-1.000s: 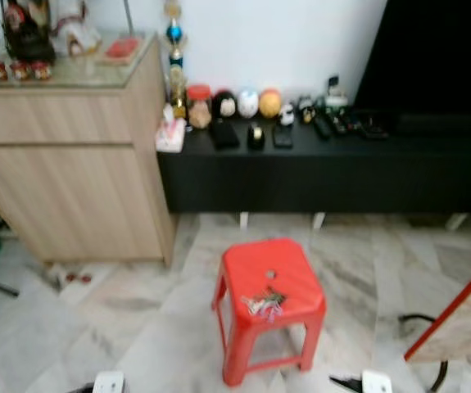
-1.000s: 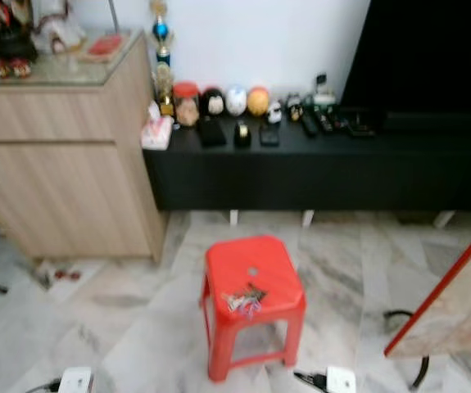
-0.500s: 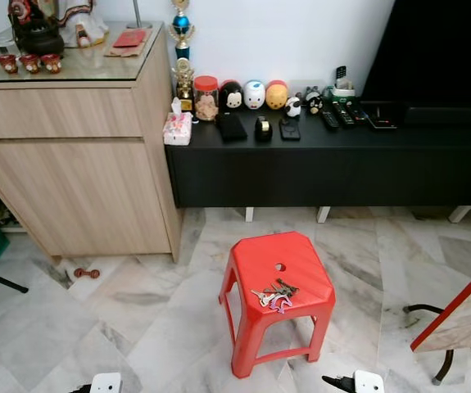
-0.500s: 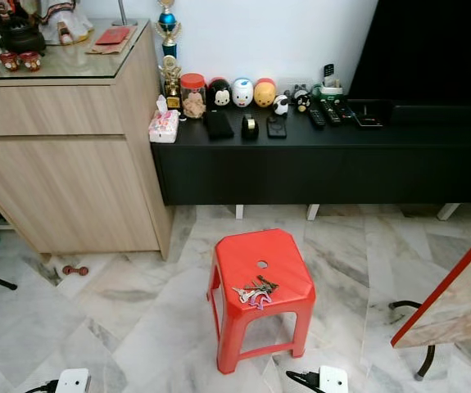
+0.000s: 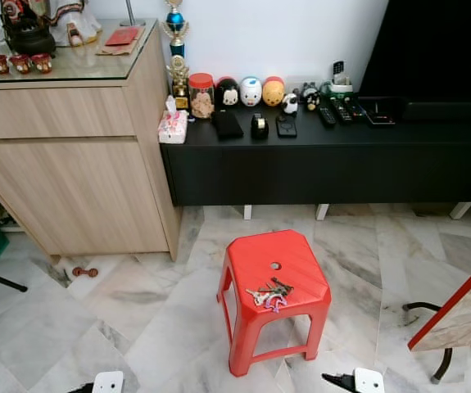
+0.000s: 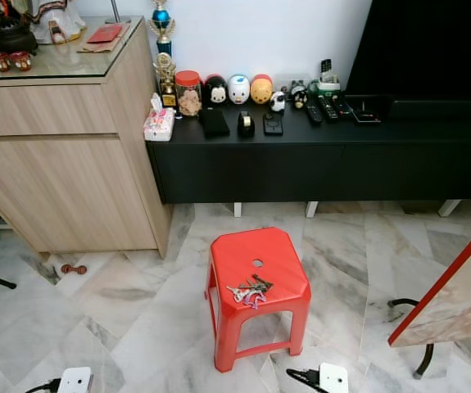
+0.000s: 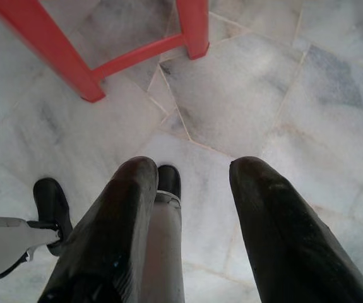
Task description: Hang keys on a hook
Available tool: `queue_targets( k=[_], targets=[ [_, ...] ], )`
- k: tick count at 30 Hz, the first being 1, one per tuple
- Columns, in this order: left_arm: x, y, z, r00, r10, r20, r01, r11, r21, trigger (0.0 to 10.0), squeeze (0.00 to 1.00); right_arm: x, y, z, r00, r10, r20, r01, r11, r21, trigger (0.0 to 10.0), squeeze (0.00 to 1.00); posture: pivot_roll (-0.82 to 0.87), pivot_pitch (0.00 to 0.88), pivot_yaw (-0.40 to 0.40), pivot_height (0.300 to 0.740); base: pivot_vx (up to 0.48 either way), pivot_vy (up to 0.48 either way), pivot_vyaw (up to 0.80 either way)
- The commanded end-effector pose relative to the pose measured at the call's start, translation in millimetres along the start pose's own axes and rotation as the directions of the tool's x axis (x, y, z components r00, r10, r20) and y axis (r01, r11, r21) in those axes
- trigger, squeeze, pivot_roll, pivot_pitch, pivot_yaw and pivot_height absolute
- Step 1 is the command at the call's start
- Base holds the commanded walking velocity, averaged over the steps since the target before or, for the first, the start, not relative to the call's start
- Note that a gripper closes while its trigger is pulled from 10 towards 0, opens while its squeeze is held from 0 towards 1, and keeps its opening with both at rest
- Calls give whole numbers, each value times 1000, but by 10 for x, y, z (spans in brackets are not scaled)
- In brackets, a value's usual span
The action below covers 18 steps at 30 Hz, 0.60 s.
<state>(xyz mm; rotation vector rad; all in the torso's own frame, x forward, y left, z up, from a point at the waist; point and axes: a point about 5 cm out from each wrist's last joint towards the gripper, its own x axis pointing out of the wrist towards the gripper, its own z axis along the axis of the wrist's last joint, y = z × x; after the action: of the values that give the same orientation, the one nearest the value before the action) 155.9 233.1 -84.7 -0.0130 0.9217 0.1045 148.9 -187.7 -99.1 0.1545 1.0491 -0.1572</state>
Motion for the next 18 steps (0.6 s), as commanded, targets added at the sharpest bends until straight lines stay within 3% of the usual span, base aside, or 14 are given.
queue_targets(
  k=[1,8,14,18],
  targets=[
    [-11,-51,-90,999,-6,-36,6,1000,13,10000,0,0,3,3,1000,5,2,-5,1000,-9,10000,0,142,0,-36,740,0,0,431],
    [0,-109,-80,999,-16,-32,17,1000,14,10000,0,-1,5,-1,1000,6,3,-6,1000,-3,10000,0,142,0,-36,740,0,0,708],
    [5,-122,-67,999,-19,-28,20,1000,13,10000,0,-1,2,0,1000,1,9,-1,999,39,10000,0,143,0,-37,740,0,0,0],
    [-15,-40,-90,999,-12,-30,13,1000,8,10000,0,-1,13,11,1000,18,23,-20,998,67,10000,0,142,0,-38,740,0,0,0]
  ],
)
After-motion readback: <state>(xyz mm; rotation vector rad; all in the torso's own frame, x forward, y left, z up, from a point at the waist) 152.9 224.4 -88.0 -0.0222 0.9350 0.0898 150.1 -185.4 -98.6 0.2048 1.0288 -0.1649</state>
